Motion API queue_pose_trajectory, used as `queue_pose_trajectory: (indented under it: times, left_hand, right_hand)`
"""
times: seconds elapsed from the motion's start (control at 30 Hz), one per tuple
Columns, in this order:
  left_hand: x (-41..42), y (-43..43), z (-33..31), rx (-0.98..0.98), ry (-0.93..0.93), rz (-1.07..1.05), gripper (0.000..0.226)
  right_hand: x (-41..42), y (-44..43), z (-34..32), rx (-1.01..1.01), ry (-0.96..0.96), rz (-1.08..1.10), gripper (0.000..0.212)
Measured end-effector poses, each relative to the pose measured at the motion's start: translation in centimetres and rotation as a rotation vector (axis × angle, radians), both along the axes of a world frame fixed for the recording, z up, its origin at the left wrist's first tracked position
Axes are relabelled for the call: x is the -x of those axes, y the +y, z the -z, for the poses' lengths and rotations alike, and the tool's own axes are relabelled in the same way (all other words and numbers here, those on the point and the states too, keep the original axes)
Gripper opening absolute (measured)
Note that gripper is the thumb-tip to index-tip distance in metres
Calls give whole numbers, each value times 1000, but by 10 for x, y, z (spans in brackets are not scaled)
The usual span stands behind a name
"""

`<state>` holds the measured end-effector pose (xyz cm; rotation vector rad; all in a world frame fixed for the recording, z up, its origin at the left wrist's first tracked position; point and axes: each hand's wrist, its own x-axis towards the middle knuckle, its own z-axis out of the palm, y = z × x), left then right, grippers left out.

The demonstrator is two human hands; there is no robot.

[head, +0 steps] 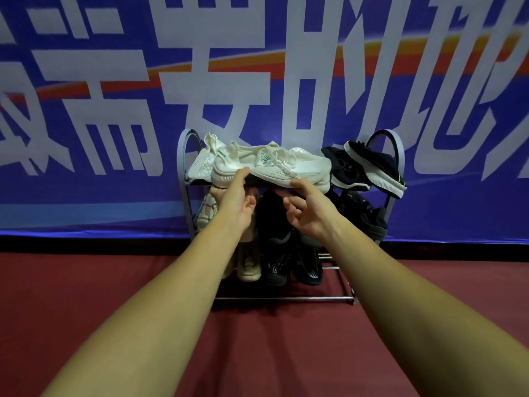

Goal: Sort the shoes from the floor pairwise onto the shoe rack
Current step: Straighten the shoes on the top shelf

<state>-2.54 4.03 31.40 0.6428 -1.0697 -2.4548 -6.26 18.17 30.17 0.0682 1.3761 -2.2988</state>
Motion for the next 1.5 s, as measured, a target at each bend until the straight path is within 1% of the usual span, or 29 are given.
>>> queue_pose_trajectory:
  times: [0.07, 0.13, 0.23, 0.3, 0.33, 0.37, 0.43, 0.47, 0.5, 0.6, 0.7, 0.73, 0.87, 0.97, 1.0, 1.07, 1.1, 1.17, 1.2, 1.23, 1.3, 1.33, 1.4, 1.5]
  left_hand:
    - [0, -5, 1, -16, -24, -33, 41]
    - [0, -11, 1, -27, -43, -49, 38]
    - [1, -15, -1, -22, -9, -63, 32]
    - [2, -13, -2, 1, 26, -57, 30]
    - [2, -13, -3, 48, 33, -39, 34]
    - [2, -12, -3, 119, 33, 1, 45]
    - [3, -8, -3, 236, 21, 114, 73]
    - [4, -4, -2, 256, 19, 148, 83]
    - [5, -1, -1, 264, 17, 151, 86]
    - [10, -1, 3, 293, -10, 83, 76]
    - [12, -8, 13, 373, -51, 106, 63]
    - [11, -9, 14, 386, -57, 119, 60]
    - [9, -13, 6, 387, -33, 192, 64]
    - [10, -8, 6, 475, -59, 140, 69]
    - [10, -7, 7, 477, -62, 122, 75]
    - [12, -8, 11, 469, -53, 73, 83]
    - [14, -10, 13, 475, -54, 54, 85]
    - [16, -15, 13, 473, -27, 45, 80]
    - [16, -16, 12, 459, 1, 48, 74]
    - [17, -16, 12, 431, 24, 56, 70]
    - [16, -18, 13, 370, 50, 69, 64]
    - [15, -19, 14, 339, 47, 64, 65]
    - [14, -24, 15, 289, 24, 39, 71]
    - [15, -31, 17, 273, 34, 11, 63]
  right_hand:
    - [0, 9, -1, -19, 23, 10, 38]
    - [1, 17, -3, -37, 17, 60, 40]
    - [8, 21, 0, -29, 21, 121, 29]
    - [12, 20, 3, -21, 37, 147, 16]
    - [12, 20, 3, -23, 44, 147, 9]
    - [12, 18, 4, -24, 50, 141, 6]
    - [9, 13, 4, -4, 51, 121, 7]
    - [8, 9, 4, 13, 50, 109, 9]
    - [7, 5, 3, 24, 50, 97, 10]
    - [6, -7, 3, 17, 86, 62, 14]
    - [4, -16, 5, -83, 216, 59, 38]
    - [3, -17, 4, -112, 239, 54, 42]
    - [2, -11, -4, -174, 217, -2, 35]
    - [7, -10, -5, -142, 213, -18, 22]
    - [8, -10, -4, -131, 226, -22, 18]
    - [7, -12, -3, -141, 247, -40, 18]
    - [7, -13, -3, -148, 256, -57, 17]
    - [5, -16, -4, -161, 280, -87, 11]
    - [5, -17, -5, -168, 298, -91, 13]
    - [6, -19, -5, -187, 322, -91, 21]
    - [7, -28, -6, -275, 371, -74, 43]
    - [7, -34, -6, -323, 395, -56, 50]
    - [9, -46, -5, -393, 442, 10, 58]
    - [13, -61, -4, -418, 483, 81, 65]
